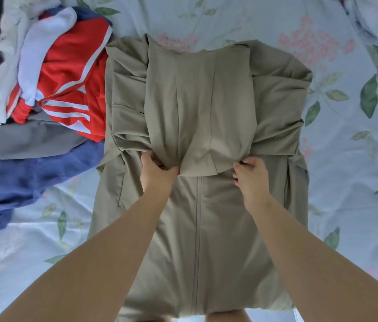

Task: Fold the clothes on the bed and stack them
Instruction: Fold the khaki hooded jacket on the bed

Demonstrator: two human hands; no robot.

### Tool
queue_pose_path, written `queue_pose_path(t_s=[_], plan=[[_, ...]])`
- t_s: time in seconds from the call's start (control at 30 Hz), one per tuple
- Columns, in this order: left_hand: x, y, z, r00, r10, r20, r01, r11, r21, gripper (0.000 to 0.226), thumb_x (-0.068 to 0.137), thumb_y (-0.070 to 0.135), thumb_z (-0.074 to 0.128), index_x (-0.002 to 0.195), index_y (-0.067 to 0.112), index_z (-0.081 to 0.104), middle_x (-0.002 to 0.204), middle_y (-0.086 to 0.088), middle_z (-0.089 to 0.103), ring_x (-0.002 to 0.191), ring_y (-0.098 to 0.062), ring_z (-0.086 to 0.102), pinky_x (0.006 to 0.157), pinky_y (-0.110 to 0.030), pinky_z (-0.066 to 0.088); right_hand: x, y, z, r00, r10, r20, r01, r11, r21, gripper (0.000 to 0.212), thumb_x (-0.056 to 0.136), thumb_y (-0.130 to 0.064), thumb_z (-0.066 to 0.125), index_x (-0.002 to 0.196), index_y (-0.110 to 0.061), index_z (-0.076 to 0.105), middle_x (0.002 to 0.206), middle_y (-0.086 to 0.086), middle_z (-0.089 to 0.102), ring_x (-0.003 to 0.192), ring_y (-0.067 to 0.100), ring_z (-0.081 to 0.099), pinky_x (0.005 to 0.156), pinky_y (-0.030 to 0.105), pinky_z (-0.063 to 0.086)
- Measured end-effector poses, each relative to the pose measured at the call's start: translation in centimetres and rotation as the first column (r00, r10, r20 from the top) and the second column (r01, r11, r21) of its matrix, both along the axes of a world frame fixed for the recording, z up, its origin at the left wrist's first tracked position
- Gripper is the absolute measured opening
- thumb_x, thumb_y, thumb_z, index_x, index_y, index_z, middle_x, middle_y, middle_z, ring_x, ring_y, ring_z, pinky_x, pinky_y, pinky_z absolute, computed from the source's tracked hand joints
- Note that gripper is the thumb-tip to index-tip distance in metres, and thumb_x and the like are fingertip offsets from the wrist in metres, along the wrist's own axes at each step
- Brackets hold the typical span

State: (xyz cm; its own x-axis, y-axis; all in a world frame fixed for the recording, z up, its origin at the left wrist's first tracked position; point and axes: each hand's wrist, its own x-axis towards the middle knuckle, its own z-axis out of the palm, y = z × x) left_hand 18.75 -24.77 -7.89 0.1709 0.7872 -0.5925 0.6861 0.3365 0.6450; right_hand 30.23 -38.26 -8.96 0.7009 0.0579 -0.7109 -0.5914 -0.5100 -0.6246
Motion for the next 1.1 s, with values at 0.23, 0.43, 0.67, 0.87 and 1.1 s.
queue_pose_path(t_s=[0.23, 0.43, 0.67, 0.87, 1.1], plan=[[-3.9, -7.4, 1.4, 0.786, -0.566, -0.248, 0.602, 0.793, 0.096, 0.082, 0.082, 0.025, 0.069, 0.147, 0.030, 0.020, 0.154, 0.001, 0.016, 0.139, -0.020, 0.026, 0.111, -0.038, 0.031, -3.7, -7.8, 2.0, 0.951, 0.296, 0.085, -0.271, 0.936, -0.227, 0.032, 0.089, -0.015, 0.059, 0.120, -0.013, 0.052, 0.111, 0.000, 0.058, 0.092, 0.014, 0.053, 0.076, 0.021, 0.035], [-6.7, -13.4, 0.6, 0.198, -0.865, -0.460, 0.963, 0.260, -0.073, 0.071, 0.093, 0.038, 0.047, 0.150, 0.032, 0.004, 0.159, 0.005, -0.004, 0.147, -0.020, -0.005, 0.118, -0.039, 0.008, -5.9, -14.3, 2.8, 0.921, 0.378, 0.095, -0.280, 0.811, -0.514, 0.044, 0.083, -0.014, 0.060, 0.125, -0.012, 0.048, 0.126, 0.012, 0.045, 0.117, 0.034, 0.044, 0.098, 0.042, 0.037], [-9.1, -14.1, 0.0, 0.060, -0.856, -0.514, 0.986, 0.131, -0.101, 0.073, 0.094, 0.039, 0.045, 0.151, 0.029, 0.000, 0.159, 0.008, -0.004, 0.147, -0.019, -0.008, 0.119, -0.041, 0.006, -7.1, -18.2, 2.3, 0.955, 0.281, -0.096, -0.292, 0.826, -0.482, 0.074, 0.080, -0.025, 0.069, 0.140, -0.008, 0.028, 0.138, 0.013, 0.041, 0.124, 0.035, 0.041, 0.103, 0.047, 0.032], [-10.3, -13.1, 0.5, 0.092, -0.891, -0.445, 0.974, 0.173, -0.143, 0.067, 0.094, 0.023, 0.045, 0.150, 0.032, 0.009, 0.159, 0.012, -0.003, 0.147, -0.014, -0.005, 0.118, -0.035, 0.005, -7.1, -17.4, 3.2, 0.877, 0.347, -0.333, -0.410, 0.900, -0.144, 0.039, 0.086, -0.022, 0.067, 0.119, -0.005, 0.058, 0.111, 0.007, 0.065, 0.099, 0.026, 0.061, 0.089, 0.036, 0.049], [-8.4, -9.7, 2.2, 0.743, -0.657, -0.125, 0.629, 0.750, -0.202, 0.051, 0.096, 0.000, 0.033, 0.139, 0.025, 0.045, 0.131, 0.001, 0.051, 0.100, -0.018, 0.055, 0.070, -0.011, 0.040, -4.0, -10.0, 6.7, 0.885, 0.223, -0.408, -0.162, 0.970, 0.179, 0.014, 0.093, -0.017, 0.058, 0.097, -0.005, 0.064, 0.100, 0.013, 0.067, 0.091, 0.027, 0.064, 0.088, 0.037, 0.052]])
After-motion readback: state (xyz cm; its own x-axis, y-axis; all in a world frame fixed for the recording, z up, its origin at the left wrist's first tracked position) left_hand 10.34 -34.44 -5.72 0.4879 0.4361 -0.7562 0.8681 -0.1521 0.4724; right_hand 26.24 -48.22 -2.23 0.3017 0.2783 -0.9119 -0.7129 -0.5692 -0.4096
